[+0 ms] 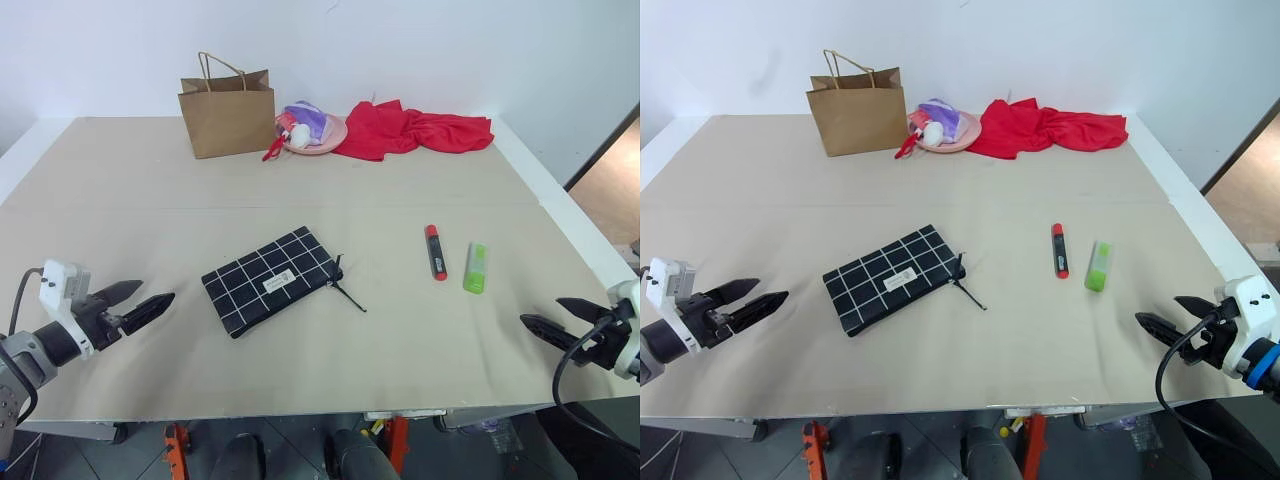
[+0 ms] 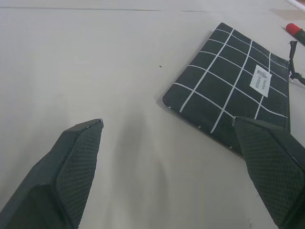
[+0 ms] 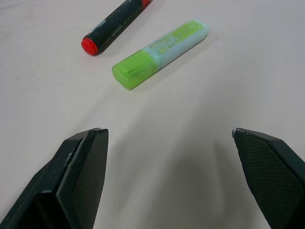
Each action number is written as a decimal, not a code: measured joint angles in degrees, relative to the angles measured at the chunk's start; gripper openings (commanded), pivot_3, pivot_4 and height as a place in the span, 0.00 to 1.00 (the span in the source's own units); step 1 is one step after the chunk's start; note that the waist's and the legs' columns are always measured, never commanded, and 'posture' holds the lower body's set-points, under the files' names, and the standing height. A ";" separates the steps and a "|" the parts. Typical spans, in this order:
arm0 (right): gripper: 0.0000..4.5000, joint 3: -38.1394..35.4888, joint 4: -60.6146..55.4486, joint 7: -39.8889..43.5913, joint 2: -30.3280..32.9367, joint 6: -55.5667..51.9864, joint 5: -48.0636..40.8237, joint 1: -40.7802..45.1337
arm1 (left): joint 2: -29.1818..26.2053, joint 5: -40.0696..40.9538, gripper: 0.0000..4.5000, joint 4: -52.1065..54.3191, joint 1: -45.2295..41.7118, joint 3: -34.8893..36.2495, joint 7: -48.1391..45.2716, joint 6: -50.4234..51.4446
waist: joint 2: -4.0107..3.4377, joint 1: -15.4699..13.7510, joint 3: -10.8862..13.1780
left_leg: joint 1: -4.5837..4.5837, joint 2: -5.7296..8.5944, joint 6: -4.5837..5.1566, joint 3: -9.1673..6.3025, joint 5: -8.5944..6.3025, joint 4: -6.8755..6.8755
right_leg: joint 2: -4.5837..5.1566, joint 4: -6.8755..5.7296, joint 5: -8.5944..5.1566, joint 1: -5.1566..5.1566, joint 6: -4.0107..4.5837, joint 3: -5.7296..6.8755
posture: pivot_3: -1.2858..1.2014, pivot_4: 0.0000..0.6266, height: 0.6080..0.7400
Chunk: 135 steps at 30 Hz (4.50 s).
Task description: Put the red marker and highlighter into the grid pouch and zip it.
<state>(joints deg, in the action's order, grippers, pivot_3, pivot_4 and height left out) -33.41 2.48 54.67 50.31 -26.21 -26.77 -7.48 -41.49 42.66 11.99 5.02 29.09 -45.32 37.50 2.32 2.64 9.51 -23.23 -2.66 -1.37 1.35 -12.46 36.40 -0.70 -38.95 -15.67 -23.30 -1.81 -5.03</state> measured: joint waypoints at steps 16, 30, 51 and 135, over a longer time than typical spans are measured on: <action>1.00 1.93 -0.10 -0.10 -0.05 0.00 0.00 1.53 | 1.02 -1.56 1.00 -6.52 -4.18 -1.22 -2.53 -4.08 | -0.01 0.00 -0.01 | 0.02 0.01 0.00 0.03 0.00 0.05 | -0.02 -0.03 0.02 0.02 -0.02 -0.02 | 0.52 0.24 1.00; 0.01 5.44 -4.21 0.27 -1.38 -4.38 -5.80 10.46 | -1.73 -20.21 1.00 -13.92 -3.33 -10.83 -18.45 -37.01 | -0.06 0.12 -0.04 | 0.12 -0.04 0.01 0.24 0.01 0.05 | -0.06 -0.03 0.14 0.00 -0.05 -0.31 | 0.52 0.24 1.00; 0.01 49.01 9.42 -8.57 -27.36 0.31 15.48 47.86 | -4.08 -33.64 1.00 -16.04 -11.51 -28.09 -23.79 -62.72 | -0.13 -0.06 -0.03 | -0.17 -0.07 0.15 0.18 -0.08 0.10 | 0.06 -0.09 0.28 -0.19 0.25 -0.16 | 0.52 0.24 1.00; 0.63 30.36 -1.26 -5.68 -22.06 -13.93 4.76 47.21 | 10.93 -34.25 0.00 -14.31 -27.27 -36.27 2.78 -45.65 | -0.61 -0.12 -0.38 | -0.93 -0.12 0.94 0.13 0.74 -0.06 | 0.05 -0.02 0.90 -0.69 0.33 0.40 | 0.52 0.24 1.00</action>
<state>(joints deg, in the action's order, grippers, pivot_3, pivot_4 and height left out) -3.04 1.22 48.99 28.26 -40.14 -22.01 39.72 -30.56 8.41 -2.32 -22.25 -7.19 -42.54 -8.15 1.71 2.53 9.13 -24.16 -2.78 -0.43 1.48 -11.72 36.34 -0.64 -38.98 -14.77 -23.99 -1.48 -4.63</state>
